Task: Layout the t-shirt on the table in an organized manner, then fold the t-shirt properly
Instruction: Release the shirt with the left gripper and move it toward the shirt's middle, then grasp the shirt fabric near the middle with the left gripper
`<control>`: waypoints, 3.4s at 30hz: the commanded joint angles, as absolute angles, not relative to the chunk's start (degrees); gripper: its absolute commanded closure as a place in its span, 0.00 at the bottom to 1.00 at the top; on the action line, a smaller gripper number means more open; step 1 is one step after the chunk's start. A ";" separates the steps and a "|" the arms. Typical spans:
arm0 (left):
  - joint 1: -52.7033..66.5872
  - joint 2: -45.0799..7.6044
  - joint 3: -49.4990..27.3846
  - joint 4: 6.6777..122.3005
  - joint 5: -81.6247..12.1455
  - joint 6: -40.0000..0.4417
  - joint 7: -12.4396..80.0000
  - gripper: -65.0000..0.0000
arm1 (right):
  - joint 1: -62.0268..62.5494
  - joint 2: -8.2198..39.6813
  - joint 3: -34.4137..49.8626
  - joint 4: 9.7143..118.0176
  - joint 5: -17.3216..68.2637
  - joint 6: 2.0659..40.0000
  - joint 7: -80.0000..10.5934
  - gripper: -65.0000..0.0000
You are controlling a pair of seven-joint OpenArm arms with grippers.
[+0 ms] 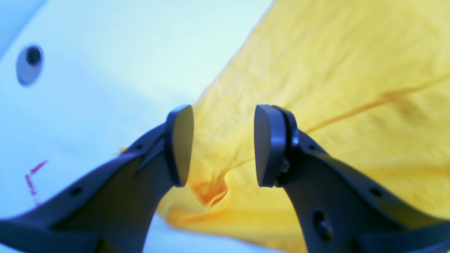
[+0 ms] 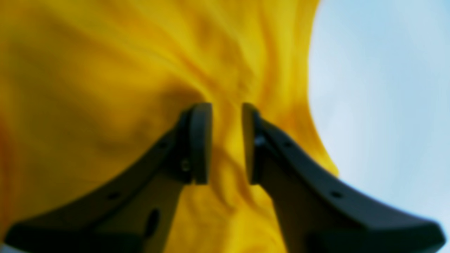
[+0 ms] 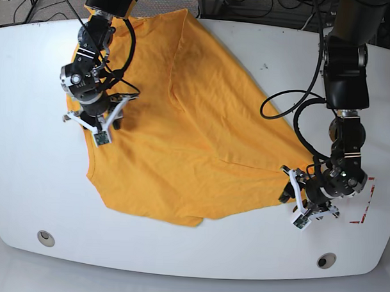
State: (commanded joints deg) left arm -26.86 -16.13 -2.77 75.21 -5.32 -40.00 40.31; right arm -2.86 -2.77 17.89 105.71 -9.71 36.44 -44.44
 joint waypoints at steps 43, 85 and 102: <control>-10.59 3.82 6.90 92.70 -7.34 -39.52 41.80 0.22 | 0.40 0.31 26.86 103.60 -9.45 37.76 -44.79 0.27; -2.77 9.00 18.42 88.75 -9.10 5.14 51.12 0.22 | 0.13 0.04 31.52 103.25 -9.36 40.00 -44.70 0.27; -4.18 9.00 20.35 85.14 -9.01 5.14 51.12 0.48 | 0.22 -0.04 31.52 103.25 -9.36 40.00 -44.70 0.27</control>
